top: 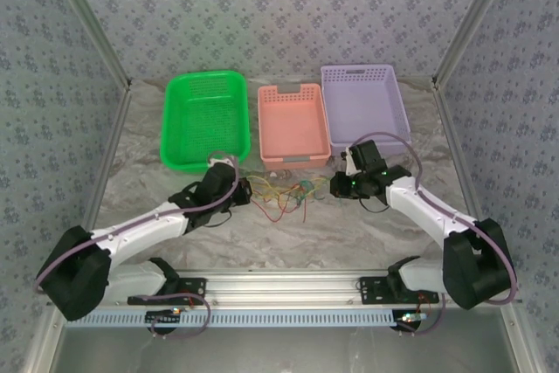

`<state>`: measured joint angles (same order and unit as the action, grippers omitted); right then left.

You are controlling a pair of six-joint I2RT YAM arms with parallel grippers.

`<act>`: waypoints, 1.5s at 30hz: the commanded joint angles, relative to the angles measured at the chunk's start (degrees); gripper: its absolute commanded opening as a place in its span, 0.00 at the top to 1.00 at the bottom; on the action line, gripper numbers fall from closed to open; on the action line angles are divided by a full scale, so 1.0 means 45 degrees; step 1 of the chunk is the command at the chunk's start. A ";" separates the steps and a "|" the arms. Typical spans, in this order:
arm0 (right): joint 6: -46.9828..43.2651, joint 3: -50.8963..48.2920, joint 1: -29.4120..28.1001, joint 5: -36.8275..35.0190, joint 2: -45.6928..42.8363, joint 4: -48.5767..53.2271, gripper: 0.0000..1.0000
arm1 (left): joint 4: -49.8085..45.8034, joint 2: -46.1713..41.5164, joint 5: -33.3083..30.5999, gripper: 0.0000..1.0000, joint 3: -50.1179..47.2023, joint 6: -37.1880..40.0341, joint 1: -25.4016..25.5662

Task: Untangle the cables

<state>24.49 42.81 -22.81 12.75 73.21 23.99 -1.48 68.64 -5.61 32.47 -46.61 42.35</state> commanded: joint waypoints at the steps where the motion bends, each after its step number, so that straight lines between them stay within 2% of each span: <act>1: -0.0068 0.0277 -0.0009 -0.0694 0.0148 0.0301 0.72 | -0.0216 0.0224 -0.1492 1.00 0.0045 -0.0189 0.0217; 10: 0.0152 -0.0338 -0.0086 -0.1213 -0.0120 0.0018 0.66 | 0.0380 0.1735 -0.1887 1.00 0.0197 -0.0336 0.1064; 16: 0.0258 -0.0555 -0.0661 -0.2295 -0.3818 0.0447 0.41 | 0.0580 0.1671 -0.2172 1.00 0.0207 -0.0308 0.1472; 18: 0.0246 -0.0305 -0.0932 -0.2246 -0.4316 0.0520 0.35 | 0.0617 0.1641 -0.2173 1.00 0.0245 -0.0287 0.1544; 21: 0.0344 0.0234 -0.1829 -0.2346 -0.3988 0.0460 0.29 | 0.0621 0.1716 -0.2164 1.00 0.0323 -0.0284 0.1610; 25: 0.1147 0.0997 -0.3198 -0.2841 -0.2785 0.0161 0.29 | 0.0713 0.1748 -0.2159 1.00 0.0324 -0.0328 0.1671; 29: 0.1364 0.1416 -0.3788 -0.2682 -0.1553 -0.0785 0.30 | 0.0647 0.1748 -0.2184 1.00 0.0337 -0.0287 0.1694; 35: -0.0047 0.1595 -0.3677 -0.2511 0.0450 -0.0679 0.53 | 0.0465 0.1390 -0.2217 1.00 0.0209 -0.0213 0.1710; 40: -0.1110 0.1597 -0.3560 -0.1733 0.1822 -0.1364 0.55 | 0.0494 0.1379 -0.2148 1.00 0.0232 -0.0160 0.1709; 45: -0.1505 0.2107 -0.3424 -0.2025 0.3194 -0.1469 0.55 | 0.0445 0.1426 -0.2113 1.00 0.0320 -0.0146 0.1714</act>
<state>20.67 50.00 -38.70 3.84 85.60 18.35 1.43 75.75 -14.61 32.58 -48.05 49.63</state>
